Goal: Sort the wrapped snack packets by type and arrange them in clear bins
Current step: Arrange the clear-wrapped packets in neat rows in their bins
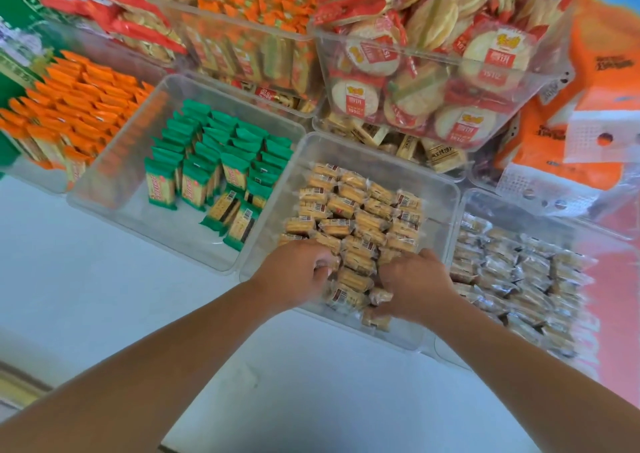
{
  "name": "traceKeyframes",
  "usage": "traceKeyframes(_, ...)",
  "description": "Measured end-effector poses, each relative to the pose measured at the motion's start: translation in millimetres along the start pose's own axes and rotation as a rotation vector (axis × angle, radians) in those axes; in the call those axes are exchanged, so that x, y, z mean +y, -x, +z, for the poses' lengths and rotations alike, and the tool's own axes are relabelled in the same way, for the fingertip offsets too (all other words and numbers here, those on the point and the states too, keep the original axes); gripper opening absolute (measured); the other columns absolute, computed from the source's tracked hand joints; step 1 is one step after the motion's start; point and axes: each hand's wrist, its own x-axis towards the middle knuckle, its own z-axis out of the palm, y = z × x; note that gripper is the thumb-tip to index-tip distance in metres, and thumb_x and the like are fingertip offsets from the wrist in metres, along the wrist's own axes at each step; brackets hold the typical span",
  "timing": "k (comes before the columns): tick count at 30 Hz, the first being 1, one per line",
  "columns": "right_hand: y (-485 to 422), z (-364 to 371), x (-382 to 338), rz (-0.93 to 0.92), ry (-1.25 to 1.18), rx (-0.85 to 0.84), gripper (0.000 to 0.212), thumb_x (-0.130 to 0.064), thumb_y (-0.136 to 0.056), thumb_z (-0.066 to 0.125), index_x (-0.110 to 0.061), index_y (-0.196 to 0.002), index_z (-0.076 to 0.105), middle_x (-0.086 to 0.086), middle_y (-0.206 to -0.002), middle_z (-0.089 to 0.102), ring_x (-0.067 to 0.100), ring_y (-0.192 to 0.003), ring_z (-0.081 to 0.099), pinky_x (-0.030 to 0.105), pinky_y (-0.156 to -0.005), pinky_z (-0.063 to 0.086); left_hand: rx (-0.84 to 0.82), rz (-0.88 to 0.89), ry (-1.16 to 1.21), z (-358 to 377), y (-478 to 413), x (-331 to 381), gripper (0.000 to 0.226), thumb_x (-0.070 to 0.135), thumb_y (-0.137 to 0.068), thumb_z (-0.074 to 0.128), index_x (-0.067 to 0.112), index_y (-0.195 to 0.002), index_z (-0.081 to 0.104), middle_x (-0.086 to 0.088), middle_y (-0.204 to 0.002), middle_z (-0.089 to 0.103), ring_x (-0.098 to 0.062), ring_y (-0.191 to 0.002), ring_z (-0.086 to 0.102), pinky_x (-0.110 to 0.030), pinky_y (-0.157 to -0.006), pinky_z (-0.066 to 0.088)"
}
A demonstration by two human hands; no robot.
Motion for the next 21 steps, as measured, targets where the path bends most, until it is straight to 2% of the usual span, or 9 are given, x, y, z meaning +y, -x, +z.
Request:
traceKeyframes(3,-4.3,4.4,-0.9,0.008,0.098,-0.032,0.066,-0.09,-0.068,0.056,-0.03,-0.094,0.06,-0.012,-0.092,0.061,0.016,-0.092,0.05,0.04,-0.095,0.034,0.023,0.023,-0.069,-10.1,6.8,-9.2,0.016,0.02,-0.092,0.069,0.018,-0.106,0.076,0.005,-0.098,0.07,-0.012,-0.088,0.062,-0.033,-0.076,0.056)
traceKeyframes(6,-10.3,-0.8,7.4,0.054,0.07,0.03,0.055,-0.082,-0.075,0.06,-0.034,-0.103,0.062,-0.013,-0.101,0.066,0.016,-0.1,0.056,0.039,-0.099,0.036,0.11,0.069,-0.125,-22.5,13.5,-17.9,0.013,0.016,-0.088,0.073,0.018,-0.101,0.076,0.007,-0.096,0.068,-0.01,-0.088,0.06,-0.026,-0.073,0.054)
traceKeyframes(8,-14.2,-5.5,16.6,0.102,0.087,0.087,0.045,-0.075,-0.082,0.061,-0.034,-0.1,0.06,-0.011,-0.1,0.067,0.017,-0.101,0.058,0.038,-0.099,0.037,0.051,0.057,-0.175,-28.8,16.7,-21.5,0.002,0.02,-0.089,0.071,0.019,-0.091,0.071,0.01,-0.085,0.062,-0.01,-0.081,0.056,-0.027,-0.067,0.049)
traceKeyframes(9,-15.5,-6.3,19.6,0.112,0.092,0.1,0.041,-0.073,-0.083,0.061,-0.033,-0.094,0.056,-0.011,-0.097,0.066,0.017,-0.1,0.058,0.037,-0.099,0.037,-0.002,0.051,-0.211,-29.4,17.7,-21.0,0.004,0.023,-0.091,0.068,0.02,-0.089,0.07,0.011,-0.083,0.061,-0.01,-0.079,0.055,-0.029,-0.067,0.049)
traceKeyframes(12,-14.2,-2.0,15.5,0.114,0.044,0.096,0.035,-0.06,-0.088,0.064,-0.03,-0.083,0.047,-0.012,-0.085,0.062,0.015,-0.087,0.057,0.035,-0.095,0.037,-0.116,0.016,-0.237,-23.9,17.8,-18.3,0.006,0.031,-0.09,0.068,0.025,-0.09,0.069,0.01,-0.086,0.064,-0.01,-0.08,0.057,-0.032,-0.07,0.053)
traceKeyframes(15,-9.6,2.4,4.0,0.132,-0.066,0.172,0.023,-0.048,-0.09,0.064,-0.031,-0.084,0.051,-0.014,-0.08,0.061,0.011,-0.081,0.058,0.031,-0.093,0.04,-0.188,0.014,-0.383,-23.2,7.3,-10.0,0.027,0.045,-0.082,0.076,0.025,-0.098,0.068,0.008,-0.097,0.062,-0.014,-0.091,0.057,-0.031,-0.075,0.053)
traceKeyframes(18,-1.5,1.1,-18.7,0.081,-0.295,0.153,0.031,-0.063,-0.086,0.065,-0.035,-0.085,0.052,-0.019,-0.079,0.058,0.004,-0.081,0.057,0.03,-0.091,0.048,-0.207,0.106,-0.583,-26.0,-11.0,-5.9,0.039,0.048,-0.081,0.077,0.023,-0.109,0.067,0.005,-0.113,0.057,-0.017,-0.106,0.054,-0.032,-0.079,0.05)
traceKeyframes(21,-4.1,2.5,-39.7,0.074,-0.334,0.084,0.043,-0.075,-0.079,0.066,-0.035,-0.087,0.052,-0.017,-0.082,0.057,0.006,-0.081,0.056,0.027,-0.078,0.049,-0.19,0.099,-0.563,-27.6,-25.7,-5.9,0.038,0.044,-0.083,0.079,0.021,-0.108,0.061,0.003,-0.11,0.056,-0.017,-0.102,0.054,-0.029,-0.072,0.038)
